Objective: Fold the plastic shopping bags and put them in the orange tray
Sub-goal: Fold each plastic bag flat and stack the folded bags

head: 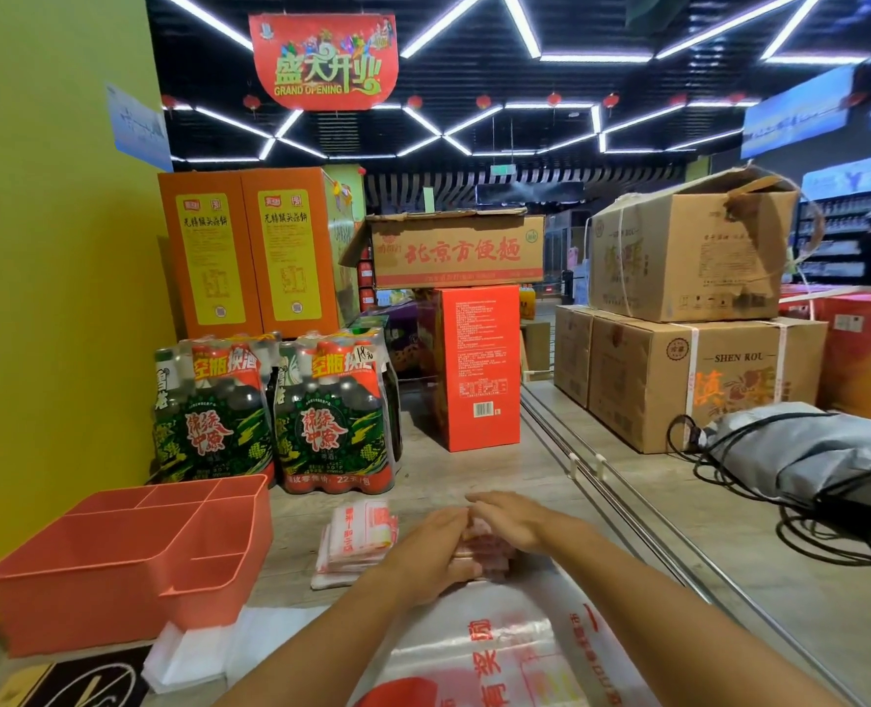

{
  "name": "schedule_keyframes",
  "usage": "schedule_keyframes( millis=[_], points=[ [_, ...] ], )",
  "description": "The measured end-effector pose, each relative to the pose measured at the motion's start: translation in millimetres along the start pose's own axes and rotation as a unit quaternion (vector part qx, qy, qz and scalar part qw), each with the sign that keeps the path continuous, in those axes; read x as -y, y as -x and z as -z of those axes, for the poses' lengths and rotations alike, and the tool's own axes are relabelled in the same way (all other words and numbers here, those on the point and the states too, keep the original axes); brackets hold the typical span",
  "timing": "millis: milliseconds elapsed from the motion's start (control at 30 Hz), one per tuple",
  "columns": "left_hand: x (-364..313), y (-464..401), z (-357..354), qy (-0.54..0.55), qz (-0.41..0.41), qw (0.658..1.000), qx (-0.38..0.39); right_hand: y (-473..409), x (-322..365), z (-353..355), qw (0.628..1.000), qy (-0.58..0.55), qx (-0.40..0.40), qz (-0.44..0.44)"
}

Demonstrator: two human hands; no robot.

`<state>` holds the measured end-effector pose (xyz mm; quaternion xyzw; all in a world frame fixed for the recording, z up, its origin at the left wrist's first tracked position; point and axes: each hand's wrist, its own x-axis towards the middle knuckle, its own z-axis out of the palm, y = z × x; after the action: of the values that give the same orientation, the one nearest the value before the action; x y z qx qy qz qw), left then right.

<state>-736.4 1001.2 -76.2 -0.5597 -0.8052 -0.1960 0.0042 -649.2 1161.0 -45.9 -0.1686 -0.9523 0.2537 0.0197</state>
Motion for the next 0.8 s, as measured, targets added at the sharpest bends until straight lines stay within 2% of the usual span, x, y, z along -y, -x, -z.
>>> schedule_keyframes(
  millis=[167, 367, 567, 667, 800],
  points=[
    [2, -1, -2, -0.051, -0.002, 0.998, -0.023, -3, 3, -8, 1.000, -0.004, -0.029, 0.009],
    [1, -6, -2, -0.101, 0.040, 0.994, 0.015, -2, -3, -15, 0.998, -0.021, -0.046, 0.048],
    [-4, -11, 1, -0.119, 0.048, 0.990, 0.058, 14, -7, -25, 0.979, 0.089, -0.123, 0.140],
    [-5, -11, -3, -0.134, 0.062, 0.985, 0.089, 33, -11, -35, 0.981, 0.089, -0.086, 0.150],
    [-10, 1, -7, -0.141, 0.055, 0.985, 0.078, 41, -14, -38, 0.985, 0.109, -0.039, 0.126]
  ],
)
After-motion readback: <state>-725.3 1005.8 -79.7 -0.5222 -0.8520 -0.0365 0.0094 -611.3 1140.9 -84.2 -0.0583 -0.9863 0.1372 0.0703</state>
